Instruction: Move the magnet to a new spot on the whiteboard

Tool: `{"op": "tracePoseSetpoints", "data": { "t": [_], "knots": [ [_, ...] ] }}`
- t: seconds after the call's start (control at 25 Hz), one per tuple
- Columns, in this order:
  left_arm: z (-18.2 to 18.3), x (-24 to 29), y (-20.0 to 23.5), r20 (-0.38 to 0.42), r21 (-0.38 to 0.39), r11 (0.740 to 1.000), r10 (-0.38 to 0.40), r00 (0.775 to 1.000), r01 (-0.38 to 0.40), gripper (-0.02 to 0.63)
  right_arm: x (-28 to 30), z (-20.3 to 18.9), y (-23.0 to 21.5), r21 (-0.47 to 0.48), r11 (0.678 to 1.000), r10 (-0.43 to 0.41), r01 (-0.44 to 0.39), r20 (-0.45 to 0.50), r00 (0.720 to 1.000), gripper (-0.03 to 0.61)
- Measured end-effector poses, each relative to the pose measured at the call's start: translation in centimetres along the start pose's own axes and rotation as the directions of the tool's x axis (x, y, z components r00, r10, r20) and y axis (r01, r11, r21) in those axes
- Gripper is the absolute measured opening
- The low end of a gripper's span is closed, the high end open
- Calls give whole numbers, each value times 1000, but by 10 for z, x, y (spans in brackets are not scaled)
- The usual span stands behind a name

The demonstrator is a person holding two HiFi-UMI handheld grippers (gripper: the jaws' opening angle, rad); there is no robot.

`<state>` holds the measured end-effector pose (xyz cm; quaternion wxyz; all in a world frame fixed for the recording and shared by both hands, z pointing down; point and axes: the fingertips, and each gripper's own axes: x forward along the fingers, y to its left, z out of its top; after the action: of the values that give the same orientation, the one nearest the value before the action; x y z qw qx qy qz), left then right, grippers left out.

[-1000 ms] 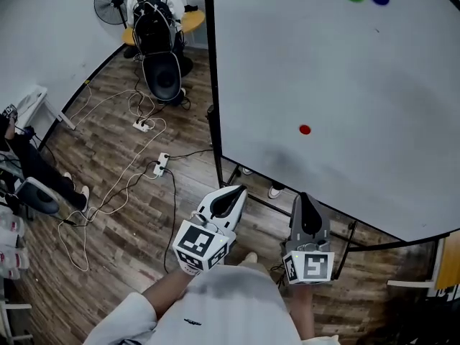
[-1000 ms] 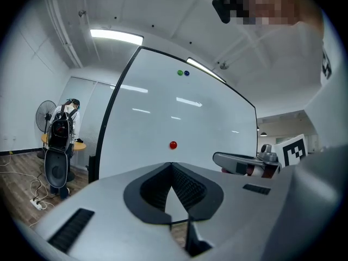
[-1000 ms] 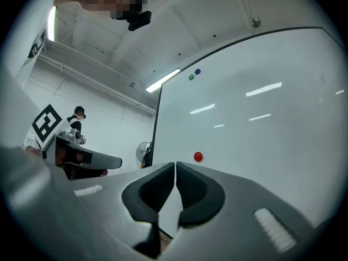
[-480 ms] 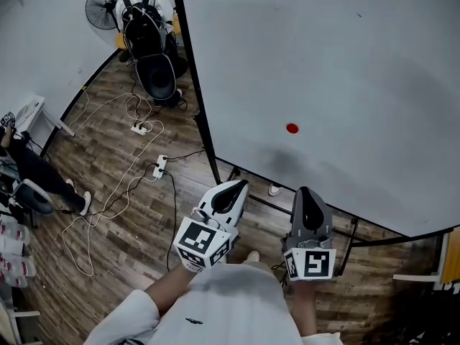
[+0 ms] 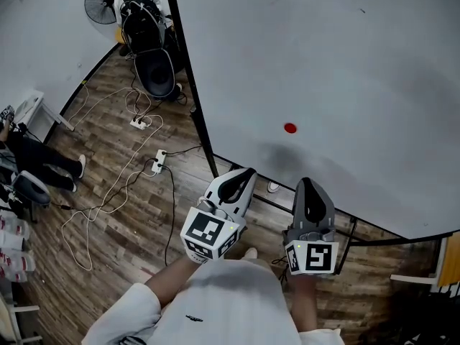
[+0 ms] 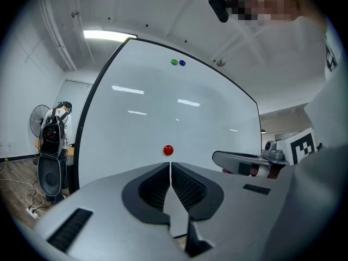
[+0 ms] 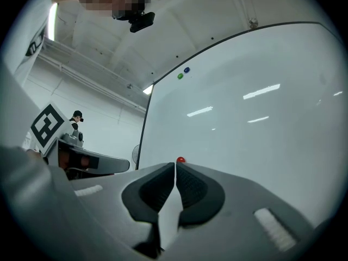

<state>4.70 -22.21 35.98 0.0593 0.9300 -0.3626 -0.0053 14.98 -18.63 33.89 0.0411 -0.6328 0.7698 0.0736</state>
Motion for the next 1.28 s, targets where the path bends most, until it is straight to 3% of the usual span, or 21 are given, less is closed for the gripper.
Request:
{"op": "tracePoseSetpoints", "data": {
  "t": [0.28, 0.52, 0.88, 1.04, 1.28],
  "knots": [
    [0, 22, -10, -2, 15, 999, -33, 999, 33, 9, 3, 0, -13, 9, 1000, -7, 7, 19, 1000, 6],
    [8, 42, -19, 17, 21, 999, -37, 999, 37, 63, 3, 0, -26, 11, 1000, -14, 14, 24, 1000, 6],
    [16, 74, -16, 25, 5, 1000, -7, 1000, 7, 76, 8, -2, -45, 14, 1000, -22, 22, 12, 1000, 6],
    [17, 85, -17, 19, 10, 1000, -4, 1000, 4, 127, 8, -7, -50, 21, 1000, -19, 19, 5, 1000, 6],
    [19, 104, -12, 22, 16, 999, 30, 999, -30, 141, 16, -14, -58, 32, 999, -6, 6, -7, 1000, 6]
  ]
}}
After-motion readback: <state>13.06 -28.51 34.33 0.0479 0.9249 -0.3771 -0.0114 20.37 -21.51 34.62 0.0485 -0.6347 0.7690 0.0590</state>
